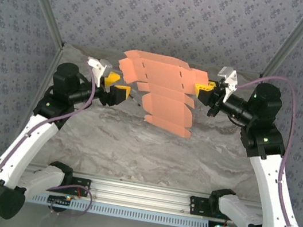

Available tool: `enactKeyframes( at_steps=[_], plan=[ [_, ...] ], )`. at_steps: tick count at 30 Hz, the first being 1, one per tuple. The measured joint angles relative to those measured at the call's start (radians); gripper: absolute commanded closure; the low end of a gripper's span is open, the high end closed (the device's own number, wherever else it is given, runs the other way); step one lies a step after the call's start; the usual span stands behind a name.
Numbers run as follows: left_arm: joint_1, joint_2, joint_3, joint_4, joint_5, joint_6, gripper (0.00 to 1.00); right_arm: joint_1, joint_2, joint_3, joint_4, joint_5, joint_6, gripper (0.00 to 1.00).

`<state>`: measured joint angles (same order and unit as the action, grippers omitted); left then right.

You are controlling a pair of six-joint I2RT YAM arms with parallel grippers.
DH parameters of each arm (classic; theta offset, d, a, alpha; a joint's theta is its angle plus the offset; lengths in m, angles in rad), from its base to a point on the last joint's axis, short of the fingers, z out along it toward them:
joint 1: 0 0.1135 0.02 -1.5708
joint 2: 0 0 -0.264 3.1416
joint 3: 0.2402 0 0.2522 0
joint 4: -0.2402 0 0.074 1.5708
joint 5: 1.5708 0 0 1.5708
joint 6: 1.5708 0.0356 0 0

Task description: Fold the paper box

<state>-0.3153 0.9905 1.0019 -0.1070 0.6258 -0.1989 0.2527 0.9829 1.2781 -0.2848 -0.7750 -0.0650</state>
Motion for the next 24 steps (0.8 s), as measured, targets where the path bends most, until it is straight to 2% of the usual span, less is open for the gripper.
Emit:
enactKeyframes(
  at_steps=[3,11,13,16,24],
  plan=[
    [0.022,0.023,-0.012,0.071,0.03,-0.063,0.12,0.0,-0.003,-0.014,0.035,-0.015,0.05,1.0],
    [0.06,0.081,-0.013,0.204,0.077,-0.171,0.11,0.0,-0.03,-0.02,0.105,-0.045,0.124,1.0],
    [0.063,0.1,-0.013,0.246,0.099,-0.204,0.15,0.0,-0.035,-0.024,0.125,-0.05,0.14,1.0],
    [0.06,0.127,-0.016,0.327,0.141,-0.257,0.27,0.0,-0.041,-0.045,0.171,-0.053,0.176,1.0],
    [0.013,0.142,-0.026,0.491,0.218,-0.332,0.65,0.0,-0.045,-0.161,0.303,-0.035,0.286,1.0]
  ],
)
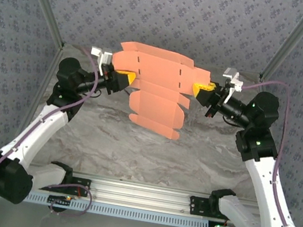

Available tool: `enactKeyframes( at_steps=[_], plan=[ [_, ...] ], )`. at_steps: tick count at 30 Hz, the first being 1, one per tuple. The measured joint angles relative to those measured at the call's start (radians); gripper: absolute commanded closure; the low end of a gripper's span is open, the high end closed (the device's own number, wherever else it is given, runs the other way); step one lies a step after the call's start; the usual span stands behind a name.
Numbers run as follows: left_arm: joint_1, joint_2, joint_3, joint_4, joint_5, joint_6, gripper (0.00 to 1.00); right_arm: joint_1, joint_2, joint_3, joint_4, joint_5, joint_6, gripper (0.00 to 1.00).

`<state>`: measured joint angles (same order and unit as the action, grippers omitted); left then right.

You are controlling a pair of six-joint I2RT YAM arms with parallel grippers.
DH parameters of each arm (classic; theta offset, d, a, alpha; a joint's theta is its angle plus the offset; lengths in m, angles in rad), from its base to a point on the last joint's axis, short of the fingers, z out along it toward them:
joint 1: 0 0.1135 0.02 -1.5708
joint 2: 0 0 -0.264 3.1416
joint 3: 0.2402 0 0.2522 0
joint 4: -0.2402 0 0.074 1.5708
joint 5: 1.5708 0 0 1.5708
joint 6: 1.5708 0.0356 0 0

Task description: Fold the paper box

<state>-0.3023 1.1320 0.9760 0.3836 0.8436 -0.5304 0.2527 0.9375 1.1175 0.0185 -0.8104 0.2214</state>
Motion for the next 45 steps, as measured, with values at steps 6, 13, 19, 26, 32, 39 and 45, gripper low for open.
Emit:
enactKeyframes(
  at_steps=[6,13,19,26,32,39,45],
  plan=[
    [-0.005,0.014,0.002,0.035,0.018,-0.008,0.86,0.0,-0.011,-0.034,0.029,0.039,0.03,1.0],
    [-0.006,0.0,0.003,-0.017,0.029,0.068,0.96,-0.009,-0.023,-0.043,-0.013,0.094,0.002,0.76],
    [-0.055,-0.032,0.084,-0.341,0.004,0.323,0.97,-0.015,-0.04,-0.011,-0.203,0.214,-0.154,0.26],
    [-0.122,-0.019,0.211,-0.669,-0.059,0.564,0.97,0.034,-0.074,0.135,-0.449,0.359,-0.379,0.1],
    [-0.142,0.022,0.237,-0.818,-0.064,0.674,0.97,0.15,-0.021,0.27,-0.59,0.393,-0.546,0.09],
    [-0.168,0.046,0.263,-0.915,-0.005,0.754,0.97,0.188,0.157,0.362,-0.74,0.346,-0.732,0.11],
    [-0.171,0.05,0.285,-0.951,0.045,0.793,0.97,0.167,0.238,0.362,-0.82,0.261,-0.84,0.17]
  ],
)
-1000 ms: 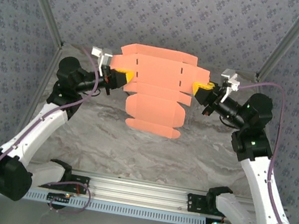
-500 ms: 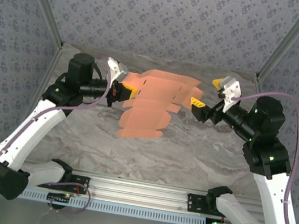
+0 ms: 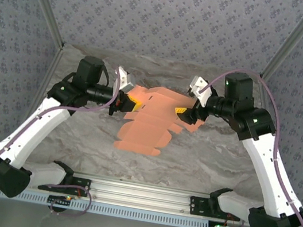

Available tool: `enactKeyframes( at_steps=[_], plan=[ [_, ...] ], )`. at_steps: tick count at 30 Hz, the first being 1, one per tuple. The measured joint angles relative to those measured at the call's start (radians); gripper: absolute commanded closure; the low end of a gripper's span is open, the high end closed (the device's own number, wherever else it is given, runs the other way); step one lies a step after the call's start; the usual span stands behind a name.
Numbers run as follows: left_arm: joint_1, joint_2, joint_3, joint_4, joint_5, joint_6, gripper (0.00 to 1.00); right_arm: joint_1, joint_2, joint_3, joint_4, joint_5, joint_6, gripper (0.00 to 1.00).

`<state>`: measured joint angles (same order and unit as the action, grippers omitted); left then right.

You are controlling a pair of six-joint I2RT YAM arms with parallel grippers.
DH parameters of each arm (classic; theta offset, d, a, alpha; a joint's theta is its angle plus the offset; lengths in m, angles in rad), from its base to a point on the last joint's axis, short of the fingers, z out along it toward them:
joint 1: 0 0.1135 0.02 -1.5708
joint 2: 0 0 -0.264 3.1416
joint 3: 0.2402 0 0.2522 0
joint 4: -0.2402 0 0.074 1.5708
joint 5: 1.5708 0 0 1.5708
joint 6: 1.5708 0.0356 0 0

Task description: Fold the paper box

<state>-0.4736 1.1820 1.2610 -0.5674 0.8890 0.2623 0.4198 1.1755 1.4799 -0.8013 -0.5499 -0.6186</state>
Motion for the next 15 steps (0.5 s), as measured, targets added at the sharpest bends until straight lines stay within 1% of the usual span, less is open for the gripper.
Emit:
enactKeyframes(
  at_steps=[4,6,8,10,14,15],
  plan=[
    [0.0,0.0,0.004,-0.009,0.017,0.013,0.97,-0.015,0.008,0.007,-0.024,-0.06,-0.042,0.36],
    [0.0,0.004,0.005,-0.01,0.021,0.018,0.97,-0.019,0.017,0.012,-0.031,-0.08,-0.05,0.52],
    [-0.001,0.011,0.005,-0.01,0.024,0.018,0.97,-0.019,0.028,0.015,-0.035,-0.094,-0.06,0.57],
    [-0.001,0.017,0.005,-0.013,0.024,0.018,0.97,-0.02,0.038,0.015,-0.034,-0.098,-0.066,0.66],
    [-0.001,0.019,0.005,-0.015,0.024,0.018,0.97,-0.022,0.047,0.015,-0.034,-0.101,-0.075,0.78],
    [-0.001,0.019,0.005,-0.015,0.024,0.018,0.97,-0.023,0.047,0.015,-0.034,-0.101,-0.077,0.84]
  ],
)
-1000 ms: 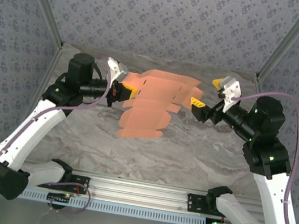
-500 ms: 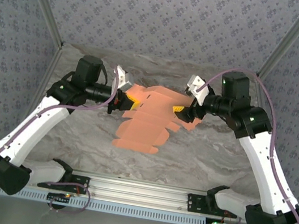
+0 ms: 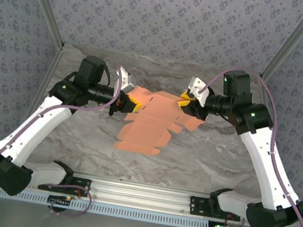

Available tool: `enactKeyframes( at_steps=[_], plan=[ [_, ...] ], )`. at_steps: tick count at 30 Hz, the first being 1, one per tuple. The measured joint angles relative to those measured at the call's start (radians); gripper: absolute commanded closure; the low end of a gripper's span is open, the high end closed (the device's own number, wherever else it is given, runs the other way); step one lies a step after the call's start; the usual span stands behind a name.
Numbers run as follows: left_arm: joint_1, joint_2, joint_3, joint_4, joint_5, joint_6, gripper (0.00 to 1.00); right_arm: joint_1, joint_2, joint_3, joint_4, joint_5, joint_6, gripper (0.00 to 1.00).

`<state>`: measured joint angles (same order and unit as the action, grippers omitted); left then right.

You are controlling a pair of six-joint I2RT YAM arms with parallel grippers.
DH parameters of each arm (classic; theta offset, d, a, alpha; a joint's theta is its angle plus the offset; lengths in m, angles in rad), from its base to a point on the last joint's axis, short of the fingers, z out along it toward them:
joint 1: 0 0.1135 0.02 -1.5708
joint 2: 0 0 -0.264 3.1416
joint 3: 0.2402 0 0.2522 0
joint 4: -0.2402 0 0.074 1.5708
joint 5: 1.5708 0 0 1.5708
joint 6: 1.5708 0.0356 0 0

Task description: Fold the paper box

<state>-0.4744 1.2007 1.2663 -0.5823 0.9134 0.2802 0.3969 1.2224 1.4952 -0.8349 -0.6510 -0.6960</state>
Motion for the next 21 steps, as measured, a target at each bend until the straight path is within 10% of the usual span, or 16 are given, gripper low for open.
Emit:
enactKeyframes(
  at_steps=[12,21],
  plan=[
    [0.0,-0.009,-0.036,0.1,-0.004,-0.048,0.66,-0.011,-0.059,-0.063,0.027,-0.015,0.026,1.0],
    [0.0,-0.024,-0.079,0.189,0.011,-0.068,0.81,-0.059,-0.109,-0.092,0.065,-0.097,0.092,1.0]
  ],
)
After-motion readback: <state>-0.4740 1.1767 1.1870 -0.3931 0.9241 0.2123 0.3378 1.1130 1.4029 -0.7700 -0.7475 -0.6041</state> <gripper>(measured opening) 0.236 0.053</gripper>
